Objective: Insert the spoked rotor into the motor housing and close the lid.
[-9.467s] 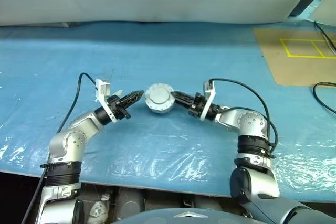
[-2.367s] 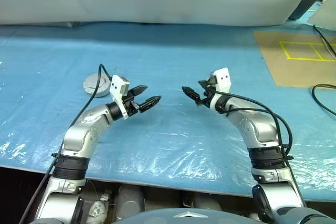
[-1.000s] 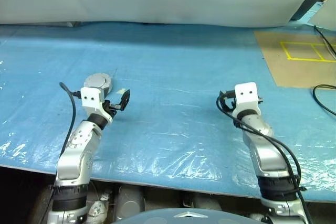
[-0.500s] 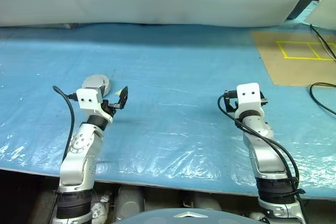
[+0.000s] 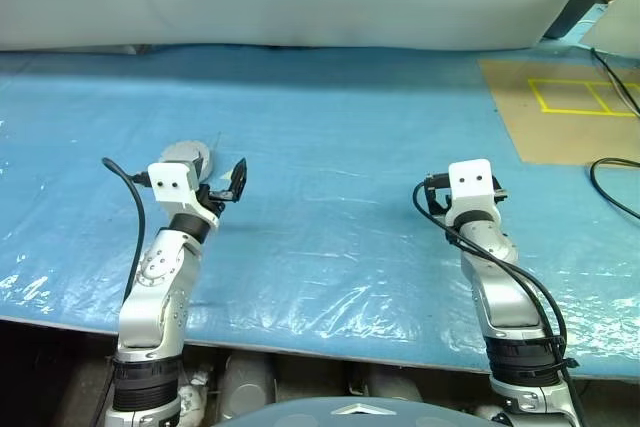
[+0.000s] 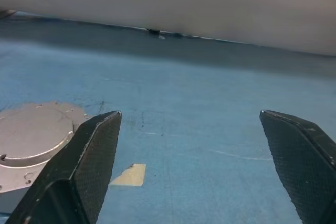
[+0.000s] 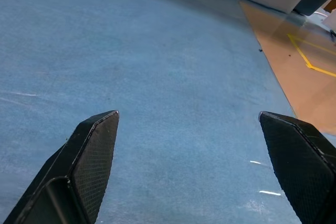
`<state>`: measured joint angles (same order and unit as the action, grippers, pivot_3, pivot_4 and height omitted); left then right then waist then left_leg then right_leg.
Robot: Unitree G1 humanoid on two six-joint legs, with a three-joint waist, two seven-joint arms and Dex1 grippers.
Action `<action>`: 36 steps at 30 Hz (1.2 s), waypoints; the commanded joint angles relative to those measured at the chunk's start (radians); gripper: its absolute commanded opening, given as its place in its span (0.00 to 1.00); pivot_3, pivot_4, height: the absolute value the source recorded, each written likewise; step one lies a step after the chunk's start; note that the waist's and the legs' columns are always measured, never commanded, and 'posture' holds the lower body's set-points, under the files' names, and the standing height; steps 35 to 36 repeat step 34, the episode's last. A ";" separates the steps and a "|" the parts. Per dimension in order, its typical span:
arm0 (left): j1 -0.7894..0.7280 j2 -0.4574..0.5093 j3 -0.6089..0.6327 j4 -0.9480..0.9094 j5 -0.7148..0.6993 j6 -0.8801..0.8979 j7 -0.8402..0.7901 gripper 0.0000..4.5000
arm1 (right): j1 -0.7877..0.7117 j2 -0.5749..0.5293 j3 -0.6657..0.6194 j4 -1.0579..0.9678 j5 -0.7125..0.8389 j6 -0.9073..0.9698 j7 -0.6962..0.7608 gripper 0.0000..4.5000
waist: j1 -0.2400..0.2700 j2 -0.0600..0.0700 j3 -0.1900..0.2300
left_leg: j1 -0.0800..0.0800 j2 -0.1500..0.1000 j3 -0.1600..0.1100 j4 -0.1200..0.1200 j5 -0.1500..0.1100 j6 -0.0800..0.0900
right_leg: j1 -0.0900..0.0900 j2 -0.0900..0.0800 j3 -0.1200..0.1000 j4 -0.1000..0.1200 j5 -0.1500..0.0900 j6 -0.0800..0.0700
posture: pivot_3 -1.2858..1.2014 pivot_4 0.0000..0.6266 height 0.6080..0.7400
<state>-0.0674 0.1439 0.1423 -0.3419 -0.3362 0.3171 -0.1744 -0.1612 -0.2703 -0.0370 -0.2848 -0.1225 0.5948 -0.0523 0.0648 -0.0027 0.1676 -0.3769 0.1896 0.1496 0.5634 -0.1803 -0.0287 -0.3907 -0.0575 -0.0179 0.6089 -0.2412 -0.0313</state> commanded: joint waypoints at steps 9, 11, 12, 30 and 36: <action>0.007 0.006 0.005 -0.021 -0.019 -0.017 -0.031 0.99 | -0.024 0.001 -0.019 -0.005 -0.018 -0.017 -0.001 1.00 | 0.000 0.000 0.000 | 0.000 0.000 0.000 0.000 0.000 0.000 | 0.000 0.000 0.000 0.000 0.000 0.000 | 0.52 0.24 1.00; 0.007 0.004 -0.001 -0.019 -0.015 -0.021 -0.032 0.99 | -0.024 0.000 -0.018 -0.004 -0.019 -0.017 0.000 1.00 | 0.000 0.000 0.000 | 0.000 0.000 0.000 0.000 0.000 0.000 | 0.000 0.000 0.000 0.000 0.000 0.000 | 0.52 0.24 1.00; 0.006 0.002 -0.004 -0.019 -0.014 -0.022 -0.032 0.99 | -0.024 -0.001 -0.017 -0.003 -0.019 -0.017 0.000 1.00 | 0.000 0.000 0.000 | 0.000 0.000 0.000 0.000 0.000 0.000 | 0.000 0.000 0.000 0.000 0.000 0.000 | 0.52 0.24 1.00; 0.001 0.011 -0.008 0.022 -0.015 -0.057 -0.065 0.99 | -0.036 0.013 -0.009 0.012 -0.030 -0.024 -0.002 1.00 | 0.000 0.000 0.000 | 0.000 0.000 0.000 0.000 0.000 0.000 | 0.000 0.000 0.000 0.000 0.000 0.000 | 0.52 0.24 1.00; 0.005 0.013 -0.006 0.034 -0.014 -0.069 -0.076 0.99 | -0.035 0.019 -0.010 0.012 -0.033 -0.024 -0.001 1.00 | 0.000 0.000 0.000 | 0.000 0.000 0.000 0.000 0.000 0.000 | 0.000 0.000 0.000 0.000 0.000 0.000 | 0.52 0.24 1.00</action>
